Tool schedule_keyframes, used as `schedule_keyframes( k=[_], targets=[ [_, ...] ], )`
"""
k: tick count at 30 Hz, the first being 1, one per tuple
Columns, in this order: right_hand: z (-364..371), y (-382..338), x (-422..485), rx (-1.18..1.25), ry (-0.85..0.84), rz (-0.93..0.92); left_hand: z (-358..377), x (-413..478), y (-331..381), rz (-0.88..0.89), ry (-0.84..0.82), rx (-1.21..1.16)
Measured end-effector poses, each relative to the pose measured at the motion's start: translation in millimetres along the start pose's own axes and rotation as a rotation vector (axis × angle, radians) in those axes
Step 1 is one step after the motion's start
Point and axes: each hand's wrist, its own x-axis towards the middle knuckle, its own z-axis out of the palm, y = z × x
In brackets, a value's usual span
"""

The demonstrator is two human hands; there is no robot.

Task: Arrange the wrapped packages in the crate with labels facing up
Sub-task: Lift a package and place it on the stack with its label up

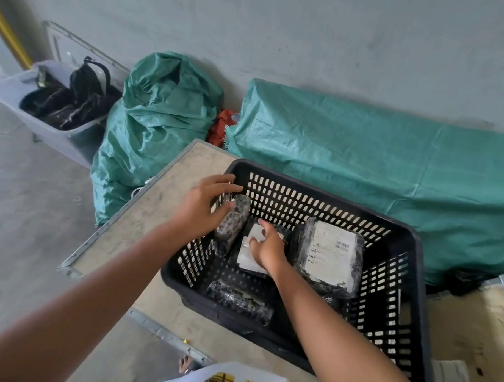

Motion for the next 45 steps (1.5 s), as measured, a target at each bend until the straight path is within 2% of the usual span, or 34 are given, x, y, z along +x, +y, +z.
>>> schedule_keyframes(
  k=[2, 4, 6, 8, 10, 15, 24, 30, 33, 36, 38, 42, 45],
  targets=[
    [12, -10, 0, 0.018, -0.031, -0.055, -7, -9, -13, -0.107, -0.039, 0.088],
    [23, -16, 0, 0.043, -0.102, -0.141, -9, -18, -27, -0.257, -0.173, 0.112],
    [32, -19, 0, 0.023, -0.193, -0.222, -6, -27, -39, -0.288, -0.238, 0.063],
    [36, -20, 1, -0.012, -0.262, -0.25, -3, -31, -44, -0.272, -0.222, -0.06],
    [40, -20, 0, -0.02, -0.237, -0.225, -1, -31, -44, -0.295, -0.188, -0.138],
    [43, -18, -8, -0.041, -0.021, -0.267, 3, -31, -50, -0.314, -0.186, -0.163],
    [38, -23, -14, 0.041, -0.015, -0.198, 4, -32, -51, -0.341, -0.194, -0.201],
    [-2, -26, -29, 0.12, 0.099, -0.218, 7, -33, -55, -0.315, -0.188, -0.227],
    [-33, -25, -45, 0.085, 0.105, -0.265, 4, -31, -48, -0.118, -0.004, -0.051],
    [-68, -29, -65, 0.077, 0.044, -0.325, -3, -22, -24, 0.001, 0.113, -0.132],
    [-91, -37, -79, 0.086, 0.014, -0.336, -4, -15, -4, -0.014, 0.032, -0.212],
    [-135, -52, -106, 0.063, -0.009, -0.382, -2, -8, 19, -0.101, -0.269, -0.347],
    [-159, -62, -117, 0.081, -0.061, -0.42, 1, -5, 26, -0.107, -0.37, -0.53]
  ],
)
